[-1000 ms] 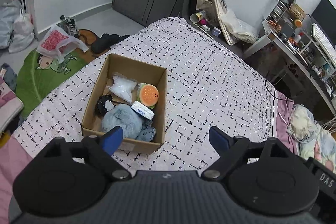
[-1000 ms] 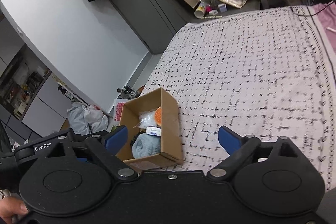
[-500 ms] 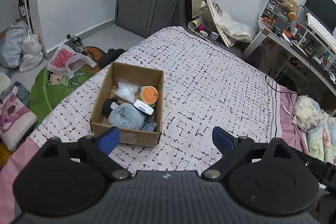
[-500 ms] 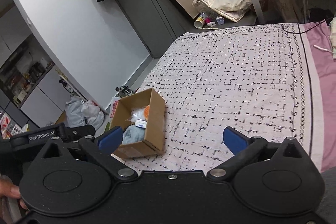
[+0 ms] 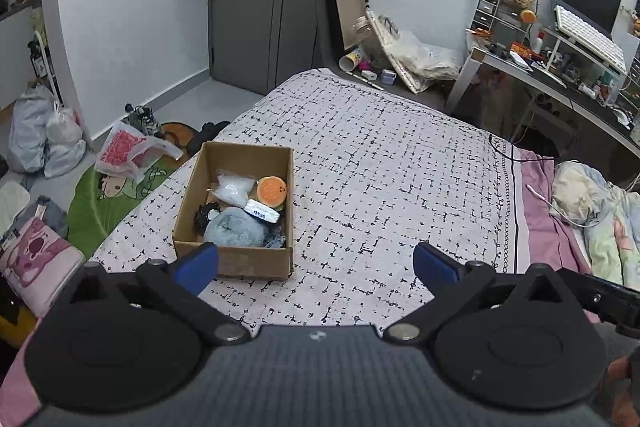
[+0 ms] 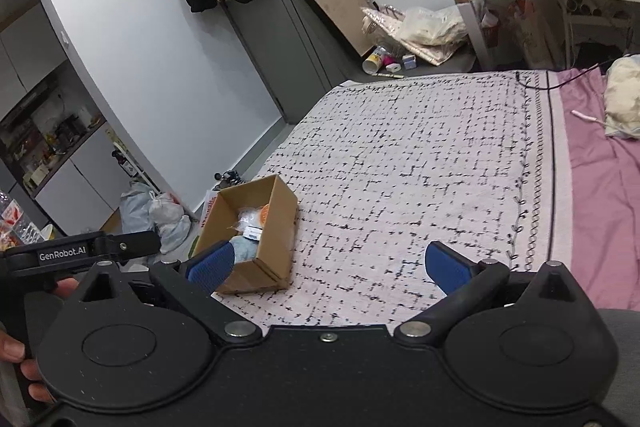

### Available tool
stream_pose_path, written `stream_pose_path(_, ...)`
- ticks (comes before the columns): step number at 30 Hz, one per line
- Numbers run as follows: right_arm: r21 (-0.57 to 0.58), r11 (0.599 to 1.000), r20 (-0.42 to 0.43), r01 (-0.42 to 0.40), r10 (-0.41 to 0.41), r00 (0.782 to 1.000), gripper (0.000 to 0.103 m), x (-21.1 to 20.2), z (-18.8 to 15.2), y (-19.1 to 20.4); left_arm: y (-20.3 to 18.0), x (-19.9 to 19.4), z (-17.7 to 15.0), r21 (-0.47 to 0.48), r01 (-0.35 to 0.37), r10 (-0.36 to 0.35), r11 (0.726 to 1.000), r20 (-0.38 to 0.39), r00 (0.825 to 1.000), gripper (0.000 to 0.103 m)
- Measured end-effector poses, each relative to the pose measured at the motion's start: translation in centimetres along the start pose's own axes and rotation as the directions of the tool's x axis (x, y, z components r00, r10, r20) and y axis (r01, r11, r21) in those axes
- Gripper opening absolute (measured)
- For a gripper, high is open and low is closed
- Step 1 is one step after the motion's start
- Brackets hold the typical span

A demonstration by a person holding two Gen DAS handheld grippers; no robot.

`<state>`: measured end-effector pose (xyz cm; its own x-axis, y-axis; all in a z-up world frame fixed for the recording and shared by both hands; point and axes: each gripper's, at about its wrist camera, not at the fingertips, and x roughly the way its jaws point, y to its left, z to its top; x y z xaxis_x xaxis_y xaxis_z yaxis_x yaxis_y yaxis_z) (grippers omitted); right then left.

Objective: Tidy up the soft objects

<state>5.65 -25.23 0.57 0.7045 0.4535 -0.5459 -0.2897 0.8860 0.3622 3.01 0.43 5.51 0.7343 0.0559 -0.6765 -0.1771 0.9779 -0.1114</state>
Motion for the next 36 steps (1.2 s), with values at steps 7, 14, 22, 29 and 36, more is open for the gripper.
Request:
stream_pose_path(7, -0.030, 0.999, 0.012, 0.024, -0.023, 1.000, 0.103, -1.7, -0.2, -0.8, -0.3, -1.1, -1.0, -0.006, 0.004, -0.004, 1.000, 0.008, 1.000, 0.102)
stream_pose_path(14, -0.053, 0.998, 0.015, 0.042, -0.042, 0.999, 0.103, -2.2, -0.3, -0.7, -0.9, -1.8, -1.6, 0.018, 0.001, -0.001, 1.000, 0.009, 1.000, 0.102)
stream_pose_path(22, -0.072, 0.996, 0.022, 0.044, -0.043, 0.999, 0.103, -2.6, -0.1, -0.3, -1.2, -2.2, -1.9, 0.035, 0.007, -0.007, 0.999, 0.013, 1.000, 0.102)
stream_pose_path(29, -0.069, 0.997, 0.017, 0.038, -0.036, 0.999, 0.103, -2.4, -0.2, -0.4, -1.0, -1.8, -1.9, 0.033, -0.007, 0.007, 0.999, 0.000, 1.000, 0.102)
stream_pose_path(36, -0.075, 0.997, 0.004, 0.034, -0.033, 0.999, 0.103, -2.1, -0.4, -0.1, -0.8, -1.7, -2.0, 0.038, -0.017, 0.017, 0.999, 0.000, 1.000, 0.102)
